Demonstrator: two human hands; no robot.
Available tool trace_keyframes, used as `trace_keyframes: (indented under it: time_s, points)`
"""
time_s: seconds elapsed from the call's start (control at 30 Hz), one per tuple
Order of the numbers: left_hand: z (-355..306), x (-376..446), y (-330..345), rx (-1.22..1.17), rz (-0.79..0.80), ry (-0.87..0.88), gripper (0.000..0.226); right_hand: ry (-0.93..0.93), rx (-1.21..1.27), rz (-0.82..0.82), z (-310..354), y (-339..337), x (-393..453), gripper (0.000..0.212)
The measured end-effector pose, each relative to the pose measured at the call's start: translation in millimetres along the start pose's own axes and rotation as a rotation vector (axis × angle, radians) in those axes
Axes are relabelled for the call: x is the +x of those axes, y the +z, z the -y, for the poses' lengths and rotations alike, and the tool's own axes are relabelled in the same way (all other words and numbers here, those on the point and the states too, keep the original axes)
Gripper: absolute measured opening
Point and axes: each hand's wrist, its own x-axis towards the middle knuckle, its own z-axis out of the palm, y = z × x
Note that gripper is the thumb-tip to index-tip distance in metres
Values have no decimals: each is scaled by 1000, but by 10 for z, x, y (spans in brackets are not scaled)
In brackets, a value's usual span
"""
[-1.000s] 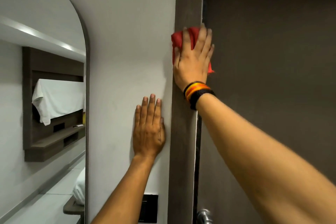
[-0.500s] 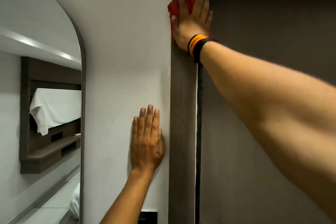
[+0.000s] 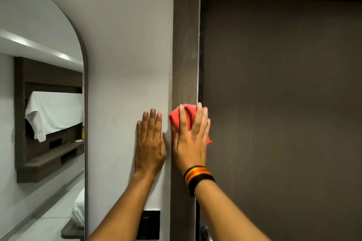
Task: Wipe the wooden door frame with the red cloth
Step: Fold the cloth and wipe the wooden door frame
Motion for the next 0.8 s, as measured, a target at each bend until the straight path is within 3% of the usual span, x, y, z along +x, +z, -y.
trace_keyframes:
  time_s: [0.1, 0.2, 0.37, 0.5, 0.6, 0.67, 0.8]
  points:
    - [-85, -35, -151, -66, 69, -32, 61, 37, 9, 81, -58, 71, -396, 71]
    - [-270, -276, -281, -201, 32, -89, 55, 52, 39, 145, -59, 33, -519, 73]
    - [-683, -875, -437, -544, 82, -406, 60, 30, 117, 283, -129, -91, -794, 79]
    - [-736, -1002, -481, -651, 205, -620, 40, 43, 176, 483, -290, -187, -1208, 79]
    - [-764, -1013, -514, -655, 211, -704, 29, 46, 316, 570, -364, -352, -1256, 88]
    - [-790, -1016, -535, -622, 179, -714, 17, 157, 493, 516, -382, -510, -1201, 92]
    - [-914, -1077, -660, -670, 263, -662, 13, 585, 724, 409, -457, -755, -1142, 80]
